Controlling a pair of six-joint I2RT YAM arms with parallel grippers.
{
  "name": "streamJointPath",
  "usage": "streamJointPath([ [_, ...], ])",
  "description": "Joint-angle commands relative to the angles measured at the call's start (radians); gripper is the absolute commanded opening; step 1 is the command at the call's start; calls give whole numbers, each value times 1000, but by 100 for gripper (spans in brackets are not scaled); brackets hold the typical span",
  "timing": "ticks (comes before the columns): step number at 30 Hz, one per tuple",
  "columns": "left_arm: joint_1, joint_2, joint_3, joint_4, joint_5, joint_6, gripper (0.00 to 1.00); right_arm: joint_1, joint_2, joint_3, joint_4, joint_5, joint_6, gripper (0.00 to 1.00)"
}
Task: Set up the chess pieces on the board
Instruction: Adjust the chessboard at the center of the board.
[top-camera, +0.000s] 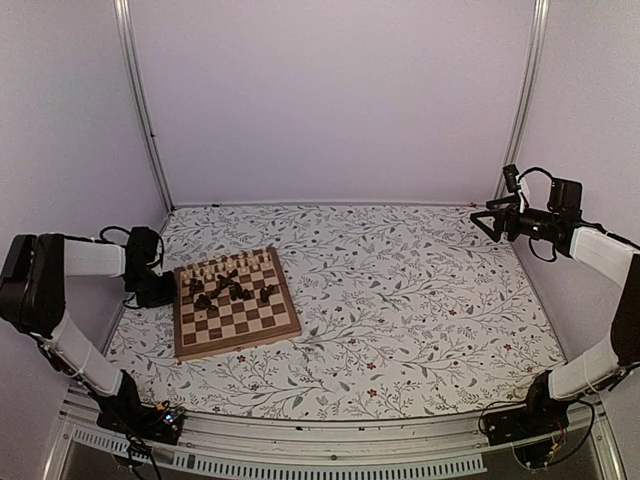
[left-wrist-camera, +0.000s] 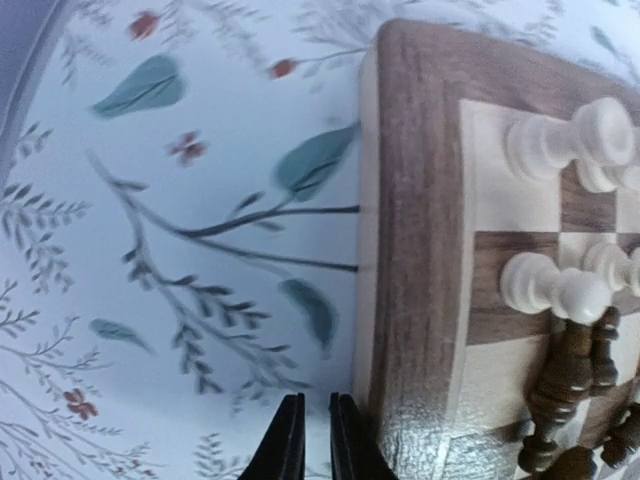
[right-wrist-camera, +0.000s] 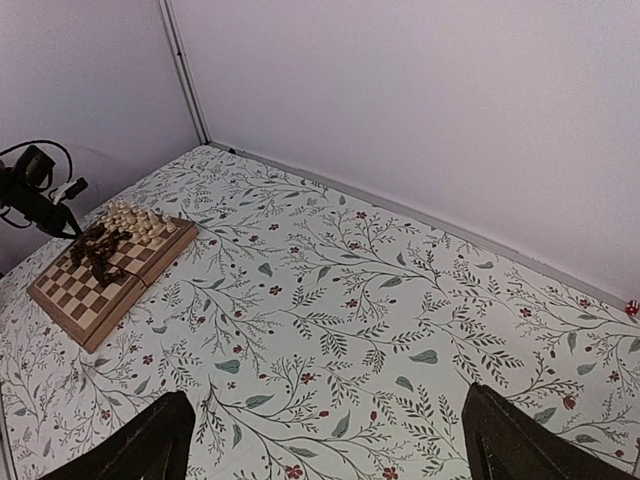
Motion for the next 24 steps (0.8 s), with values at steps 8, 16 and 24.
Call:
streamJointPath([
  [8,-248,129,180,119,25,-1,14,-4,29,38,-15,-56,-15,92],
  [16,-370,264,304,108,28,-39,13,-5,53,51,-56,-69,-27,90],
  [24,-388,155,262,27,-25,-73,13,-5,70,58,-68,-74,-36,90],
])
